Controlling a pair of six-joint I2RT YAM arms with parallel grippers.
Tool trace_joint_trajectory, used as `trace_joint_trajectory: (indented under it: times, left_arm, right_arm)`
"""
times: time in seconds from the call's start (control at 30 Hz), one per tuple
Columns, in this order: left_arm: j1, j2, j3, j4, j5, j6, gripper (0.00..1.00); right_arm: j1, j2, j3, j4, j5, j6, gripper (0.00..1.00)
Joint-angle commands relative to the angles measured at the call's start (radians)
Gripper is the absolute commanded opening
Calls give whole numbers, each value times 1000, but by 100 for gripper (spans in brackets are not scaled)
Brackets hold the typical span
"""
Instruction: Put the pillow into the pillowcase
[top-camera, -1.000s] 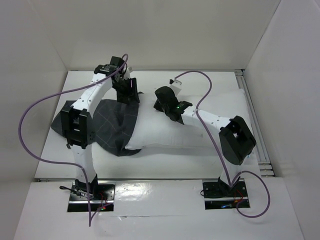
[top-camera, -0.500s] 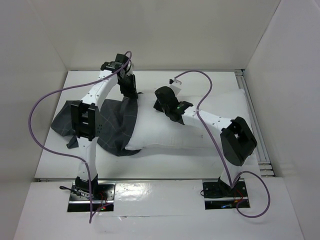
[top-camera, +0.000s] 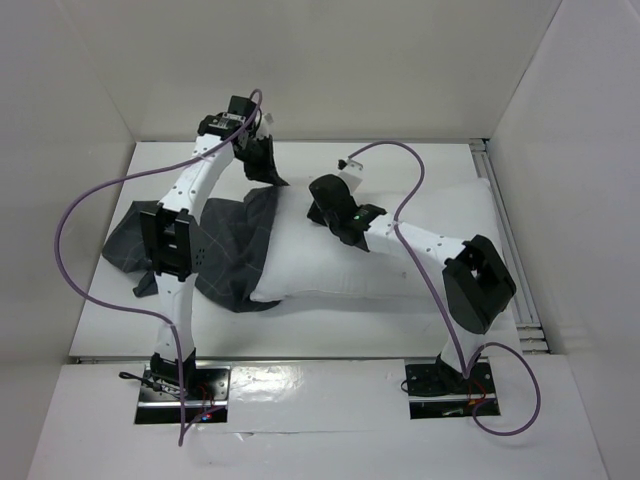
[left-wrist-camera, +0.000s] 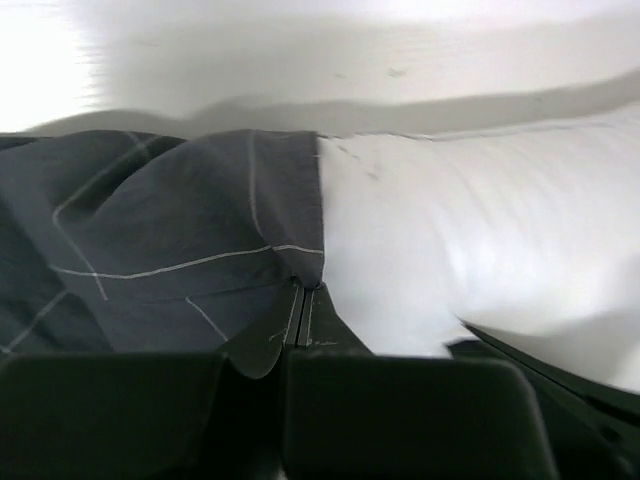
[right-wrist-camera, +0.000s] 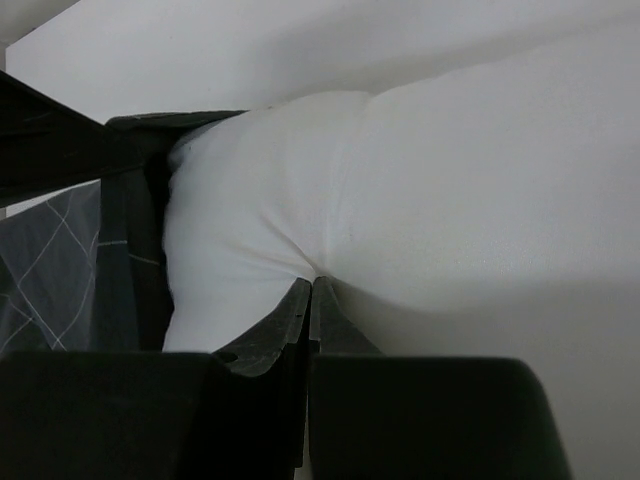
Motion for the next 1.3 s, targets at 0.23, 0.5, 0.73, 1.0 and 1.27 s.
trace_joint_trajectory:
  times: [0.23,0.5,0.73,1.0,1.27]
  left_arm:
    - [-108,27,97,55,247,-45,0]
    - [-128,78,139,67,247,-45,4]
    - [-128,9,163,76,207,-27,24]
    - [-128,-2,184,112,316,-47,45]
    - [-138,-71,168,96,414,62,84]
  right_arm:
    - [54,21,-10,-118,30,-13,0]
    - [63,-47,-40,-138,71,-1,0]
    - [149,-175,-109,-118,114,-15,0]
    - [216,-326,-204,-87,172,-24,0]
    - [195,-283,-183,-104,211,-26,0]
